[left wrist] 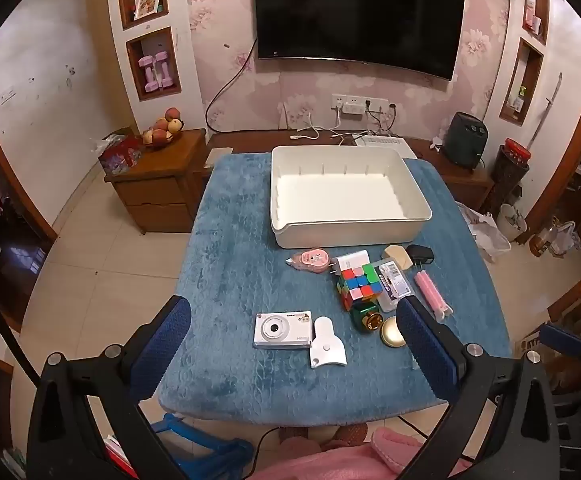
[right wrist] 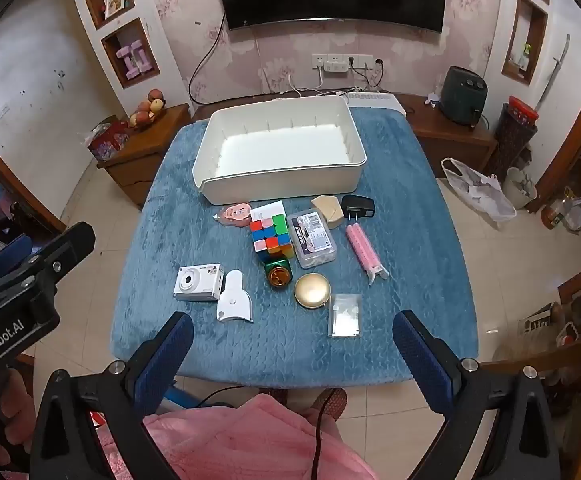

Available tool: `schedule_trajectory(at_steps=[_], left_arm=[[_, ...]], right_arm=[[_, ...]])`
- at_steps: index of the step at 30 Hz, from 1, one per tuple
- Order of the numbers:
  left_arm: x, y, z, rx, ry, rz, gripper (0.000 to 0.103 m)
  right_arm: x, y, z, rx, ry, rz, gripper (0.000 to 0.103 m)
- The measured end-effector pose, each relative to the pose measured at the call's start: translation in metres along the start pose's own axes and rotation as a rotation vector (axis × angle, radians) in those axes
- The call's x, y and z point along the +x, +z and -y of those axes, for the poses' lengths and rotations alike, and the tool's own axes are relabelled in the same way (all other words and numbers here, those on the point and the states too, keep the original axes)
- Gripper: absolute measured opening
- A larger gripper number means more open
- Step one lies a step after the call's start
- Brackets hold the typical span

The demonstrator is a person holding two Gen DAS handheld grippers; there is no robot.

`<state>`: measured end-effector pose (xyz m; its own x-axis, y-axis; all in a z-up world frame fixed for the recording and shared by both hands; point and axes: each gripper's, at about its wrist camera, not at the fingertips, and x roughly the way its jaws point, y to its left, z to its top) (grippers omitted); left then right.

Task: Organize rigid objects
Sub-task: 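Move both tools toward the items on the table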

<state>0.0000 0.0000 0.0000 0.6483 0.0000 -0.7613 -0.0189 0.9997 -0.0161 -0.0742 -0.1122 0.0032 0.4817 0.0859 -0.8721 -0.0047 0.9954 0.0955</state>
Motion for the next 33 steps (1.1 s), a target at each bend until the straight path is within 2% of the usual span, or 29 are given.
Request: schedule_trajectory(at_steps=[15, 23, 33], left_arm=[[0.0, 0.002, -0.001, 0.011, 0.028, -0.005, 0.102], [0.003, 0.002, -0.006, 0.009, 0.012, 0.001, 0.102], [0.007, 0.006, -0.012, 0.026, -0.077, -0.019, 0.102]], right_arm=[[0.004, 0.003, -0.004, 0.001, 0.004, -0.002, 0.1], [0.001, 0.002, -0.008, -0.001, -0.013, 0.0, 0.1], [0.009, 0.001, -0.02, -0.002, -0.043, -0.042, 0.1]])
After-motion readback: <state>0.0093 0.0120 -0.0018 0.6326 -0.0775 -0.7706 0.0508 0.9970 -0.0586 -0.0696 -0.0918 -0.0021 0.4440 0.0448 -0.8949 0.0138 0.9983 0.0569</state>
